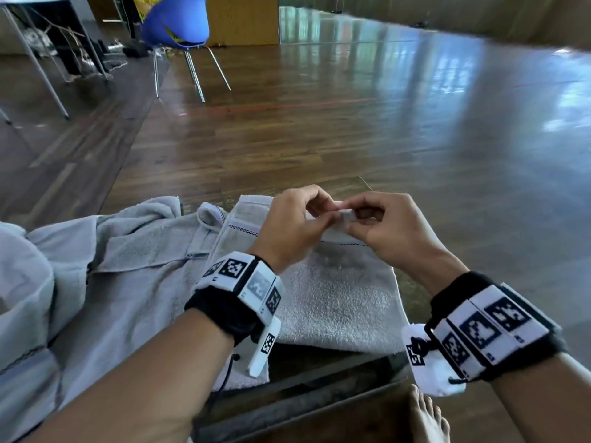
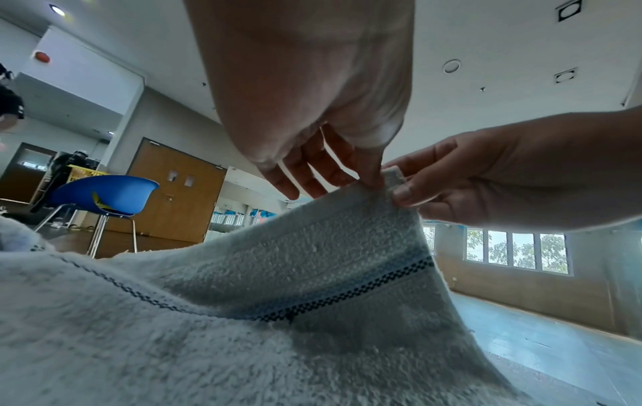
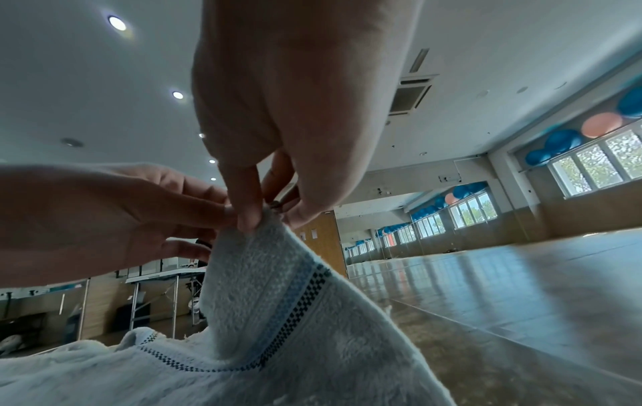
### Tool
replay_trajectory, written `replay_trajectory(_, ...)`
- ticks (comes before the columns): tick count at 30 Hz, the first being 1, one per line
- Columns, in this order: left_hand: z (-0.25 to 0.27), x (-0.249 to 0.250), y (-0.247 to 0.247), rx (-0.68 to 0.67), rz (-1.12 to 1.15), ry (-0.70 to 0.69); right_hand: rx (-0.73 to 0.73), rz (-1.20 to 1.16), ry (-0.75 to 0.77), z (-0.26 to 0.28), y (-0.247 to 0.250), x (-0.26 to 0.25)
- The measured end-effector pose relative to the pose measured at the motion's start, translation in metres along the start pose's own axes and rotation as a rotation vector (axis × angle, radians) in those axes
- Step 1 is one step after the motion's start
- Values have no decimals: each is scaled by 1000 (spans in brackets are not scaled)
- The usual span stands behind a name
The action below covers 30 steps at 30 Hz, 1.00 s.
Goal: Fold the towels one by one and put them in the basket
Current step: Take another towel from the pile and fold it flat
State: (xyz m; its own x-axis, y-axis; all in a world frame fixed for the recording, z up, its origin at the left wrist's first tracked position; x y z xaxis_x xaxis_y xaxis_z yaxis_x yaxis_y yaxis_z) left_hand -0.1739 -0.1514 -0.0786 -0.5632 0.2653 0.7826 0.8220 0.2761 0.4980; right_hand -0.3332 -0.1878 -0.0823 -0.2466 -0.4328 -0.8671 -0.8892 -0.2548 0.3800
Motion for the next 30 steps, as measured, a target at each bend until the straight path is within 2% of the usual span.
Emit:
replay_trajectory(3, -1, -3, -2, -51, 13, 32, -19, 16, -19, -1, 0, -6)
replay_trajectory(7, 0, -5, -1, -224, 52, 54, 7, 103, -60, -4, 5, -3)
replay_trajectory(13, 0, -7, 3, -367, -16, 188, 54, 138, -8, -3, 12, -3)
replay_trajectory(17, -3, 1, 7, -324, -103, 97, 97, 100, 9, -4, 14, -3)
replay_trajectory(21, -3, 9, 6, -220, -21, 55, 151, -30, -15, -5, 13, -5)
replay_trajectory(25, -4, 13, 6, -87, 2, 10, 165, -37, -28, -2, 12, -2)
replay_trajectory(30, -5, 13, 4, -36, 19, -4, 143, -18, -62, -4, 17, 1)
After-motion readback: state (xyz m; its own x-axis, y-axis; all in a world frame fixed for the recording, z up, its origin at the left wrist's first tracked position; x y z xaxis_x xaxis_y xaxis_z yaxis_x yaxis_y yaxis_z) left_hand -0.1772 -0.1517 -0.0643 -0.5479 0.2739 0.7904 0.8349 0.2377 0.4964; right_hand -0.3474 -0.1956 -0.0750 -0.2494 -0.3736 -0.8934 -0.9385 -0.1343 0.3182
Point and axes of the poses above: each hand's wrist, its own z-axis away from the middle knuckle, its own y-axis out of the back of the hand, x = y × z, the point moved 3 cm from there along -z, towards the middle knuckle, and after that the axes turned 3 degrees about y, right-handed, at the moved point
